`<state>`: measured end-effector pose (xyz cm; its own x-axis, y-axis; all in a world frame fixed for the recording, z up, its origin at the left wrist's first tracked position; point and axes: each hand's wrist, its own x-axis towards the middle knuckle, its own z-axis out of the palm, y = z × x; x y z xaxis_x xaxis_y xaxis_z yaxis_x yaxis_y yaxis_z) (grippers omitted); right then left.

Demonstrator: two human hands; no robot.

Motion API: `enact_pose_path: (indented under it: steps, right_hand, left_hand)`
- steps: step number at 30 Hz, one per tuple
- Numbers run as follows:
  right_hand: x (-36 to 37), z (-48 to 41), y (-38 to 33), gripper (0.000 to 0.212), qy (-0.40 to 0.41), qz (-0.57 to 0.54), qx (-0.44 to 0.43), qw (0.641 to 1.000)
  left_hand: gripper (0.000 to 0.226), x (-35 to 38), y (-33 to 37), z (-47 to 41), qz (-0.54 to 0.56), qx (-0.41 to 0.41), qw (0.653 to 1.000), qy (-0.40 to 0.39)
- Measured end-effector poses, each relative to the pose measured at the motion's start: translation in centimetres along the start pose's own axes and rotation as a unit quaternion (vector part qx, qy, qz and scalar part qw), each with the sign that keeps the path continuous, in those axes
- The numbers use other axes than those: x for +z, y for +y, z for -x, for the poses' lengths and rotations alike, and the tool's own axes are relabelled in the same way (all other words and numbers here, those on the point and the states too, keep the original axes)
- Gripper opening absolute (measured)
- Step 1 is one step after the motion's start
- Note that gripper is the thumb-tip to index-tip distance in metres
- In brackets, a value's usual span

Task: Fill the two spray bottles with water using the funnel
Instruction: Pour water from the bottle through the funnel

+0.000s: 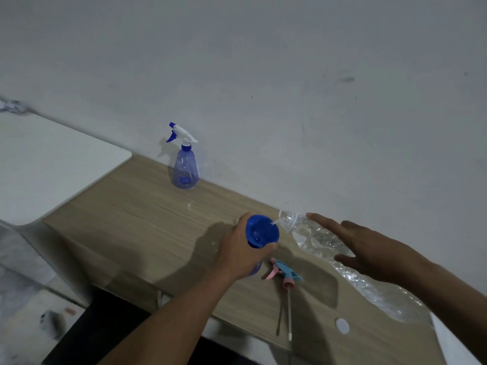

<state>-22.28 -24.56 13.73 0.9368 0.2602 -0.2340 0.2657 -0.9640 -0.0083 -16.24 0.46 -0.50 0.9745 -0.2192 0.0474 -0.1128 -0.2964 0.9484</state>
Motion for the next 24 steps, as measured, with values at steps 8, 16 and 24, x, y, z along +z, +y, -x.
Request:
enact_pose_path:
  steps: [8, 16, 24]
  right_hand:
    - [2.6, -0.1, -1.1, 0.101, 0.093, -0.083, 0.025, 0.992]
    - [5.9, -1.4, -0.5, 0.106, 0.300, -0.234, 0.109, 0.918]
    - [9.5, -3.8, 1.6, 0.101, 0.398, -0.331, 0.214, 0.828]
  left_hand:
    - [0.069, 0.2, 0.0, 0.0, 0.002, -0.019, 1.000, 0.007]
    - [0.076, 0.3, -0.1, 0.2, 0.005, -0.034, 0.999, 0.013]
    - [0.076, 0.3, -0.4, -0.2, -0.021, -0.028, 0.999, 0.018]
